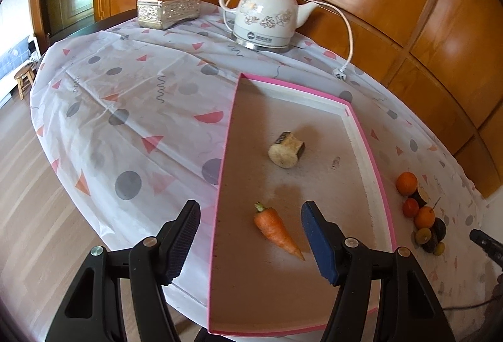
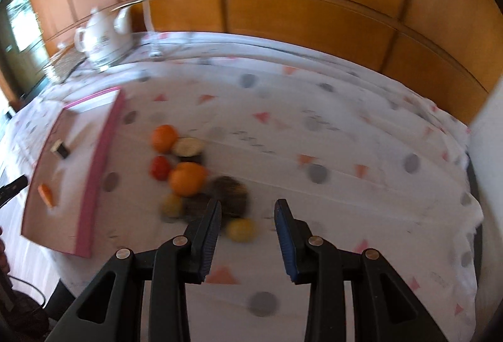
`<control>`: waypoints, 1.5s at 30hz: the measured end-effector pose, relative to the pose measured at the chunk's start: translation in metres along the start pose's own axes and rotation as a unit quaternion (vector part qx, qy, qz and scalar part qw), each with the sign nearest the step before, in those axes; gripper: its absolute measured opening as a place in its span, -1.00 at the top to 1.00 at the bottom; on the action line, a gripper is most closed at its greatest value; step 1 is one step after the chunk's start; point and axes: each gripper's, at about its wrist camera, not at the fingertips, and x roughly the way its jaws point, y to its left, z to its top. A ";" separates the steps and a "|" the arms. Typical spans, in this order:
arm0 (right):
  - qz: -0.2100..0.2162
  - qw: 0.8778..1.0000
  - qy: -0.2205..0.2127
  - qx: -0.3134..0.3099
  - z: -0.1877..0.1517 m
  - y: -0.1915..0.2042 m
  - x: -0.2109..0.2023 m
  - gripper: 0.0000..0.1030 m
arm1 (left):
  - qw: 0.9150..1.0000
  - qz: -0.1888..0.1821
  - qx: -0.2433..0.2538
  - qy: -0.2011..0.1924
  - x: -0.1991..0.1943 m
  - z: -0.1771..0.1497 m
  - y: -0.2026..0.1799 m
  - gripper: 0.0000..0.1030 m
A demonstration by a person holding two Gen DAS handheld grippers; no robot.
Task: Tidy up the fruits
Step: 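Reach the left tool toward the orange beside the fruit pile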
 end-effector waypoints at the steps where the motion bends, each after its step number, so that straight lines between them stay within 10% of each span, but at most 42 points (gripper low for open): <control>1: -0.007 1.000 0.001 0.006 -0.001 -0.007 0.000 0.31 | 1.000 -0.002 0.004 0.000 0.000 0.000 -0.002 -0.31; 20: -0.169 0.973 0.039 0.153 -0.015 -0.158 0.008 0.31 | 0.990 -0.064 0.125 0.017 0.001 -0.003 -0.086 -0.31; 26: -0.122 0.959 0.064 0.246 -0.027 -0.194 0.019 0.31 | 0.981 -0.095 0.169 0.027 0.003 -0.006 -0.122 -0.30; 45: -0.102 0.959 0.065 0.256 -0.026 -0.193 0.020 0.31 | 0.959 -0.143 0.220 0.105 0.079 0.020 -0.221 0.14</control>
